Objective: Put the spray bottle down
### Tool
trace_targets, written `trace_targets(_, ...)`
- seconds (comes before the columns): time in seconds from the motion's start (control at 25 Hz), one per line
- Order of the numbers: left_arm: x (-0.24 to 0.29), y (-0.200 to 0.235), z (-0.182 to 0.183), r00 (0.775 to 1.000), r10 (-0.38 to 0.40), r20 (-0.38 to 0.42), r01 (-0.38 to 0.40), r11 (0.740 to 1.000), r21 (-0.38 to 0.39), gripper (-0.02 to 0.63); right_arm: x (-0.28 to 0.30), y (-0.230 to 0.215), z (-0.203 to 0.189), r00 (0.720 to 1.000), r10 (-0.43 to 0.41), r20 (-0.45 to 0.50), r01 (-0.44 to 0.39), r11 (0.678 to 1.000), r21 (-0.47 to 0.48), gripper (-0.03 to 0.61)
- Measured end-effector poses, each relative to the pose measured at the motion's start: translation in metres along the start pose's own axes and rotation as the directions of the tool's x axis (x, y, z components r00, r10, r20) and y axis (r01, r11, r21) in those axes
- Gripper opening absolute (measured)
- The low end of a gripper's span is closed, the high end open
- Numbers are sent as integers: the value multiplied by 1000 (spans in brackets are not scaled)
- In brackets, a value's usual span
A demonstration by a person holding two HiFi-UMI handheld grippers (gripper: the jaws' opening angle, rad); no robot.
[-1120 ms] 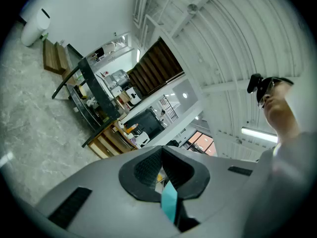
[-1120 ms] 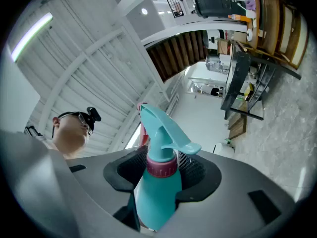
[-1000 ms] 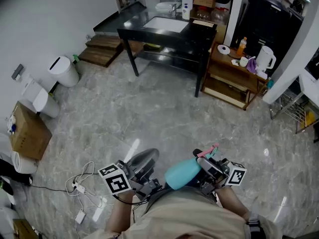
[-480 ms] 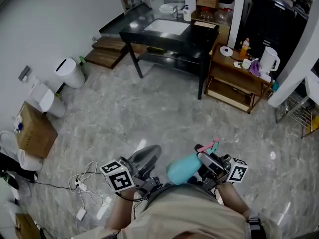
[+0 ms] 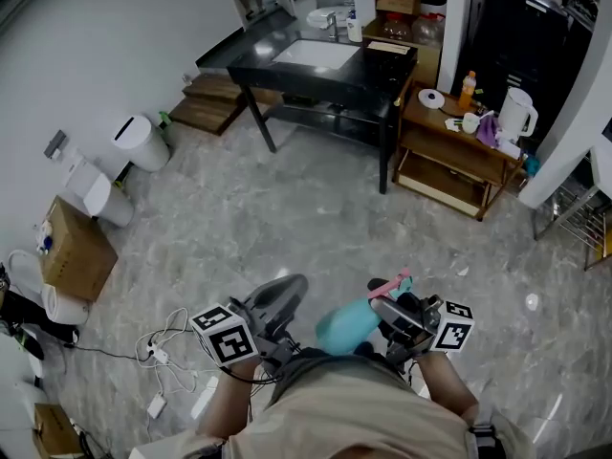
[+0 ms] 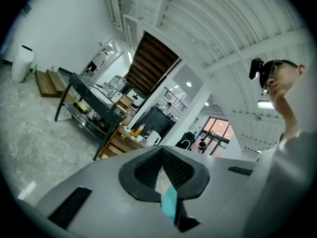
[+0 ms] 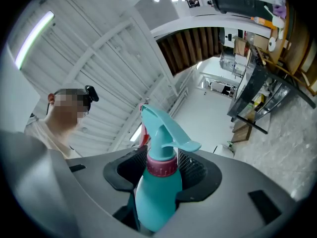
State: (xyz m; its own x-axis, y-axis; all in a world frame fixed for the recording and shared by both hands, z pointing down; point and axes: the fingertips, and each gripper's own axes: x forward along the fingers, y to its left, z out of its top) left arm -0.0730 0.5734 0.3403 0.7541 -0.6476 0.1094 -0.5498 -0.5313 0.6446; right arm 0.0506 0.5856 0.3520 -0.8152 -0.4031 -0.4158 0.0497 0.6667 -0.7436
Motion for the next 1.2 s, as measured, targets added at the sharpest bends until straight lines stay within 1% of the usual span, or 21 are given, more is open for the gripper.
trace_targets(0.16,19,-11,-4,999,-20,-38,22,999,32,11,-17,4,14,999,11,40,-10,1000,-20,198)
trace_targets(0.28,34,-17,-6,997,-47,-61,49,998,41,11,-26,3,20,998,-6,62,8,999,-33,198)
trace_targets(0.48,55,-20,-7,992,-90,-94,94,995,42,11,-36,6,27,997,-31,68,37,996,-86,198)
trace_targets(0.6,65,-21,-6,987,-124,-106,130,990,48,10,-41,0,31,994,-54,98,61,995,-75,198)
trace_targets(0.68,71,-15,-9,984,-141,-110,145,989,34,11,-39,-6,31,993,-69,91,75,995,-71,198)
trace_targets(0.84,77,8,-11,985,-149,-91,148,989,-17,11,-28,-20,31,994,-99,44,103,990,-101,198)
trace_targets(1.04,76,38,20,989,-145,-34,143,989,-49,11,-3,-42,40,991,-134,22,135,986,-96,198)
trace_targets(1.2,83,63,40,989,-149,-18,148,988,-48,11,20,-61,50,987,-160,5,159,979,-124,198)
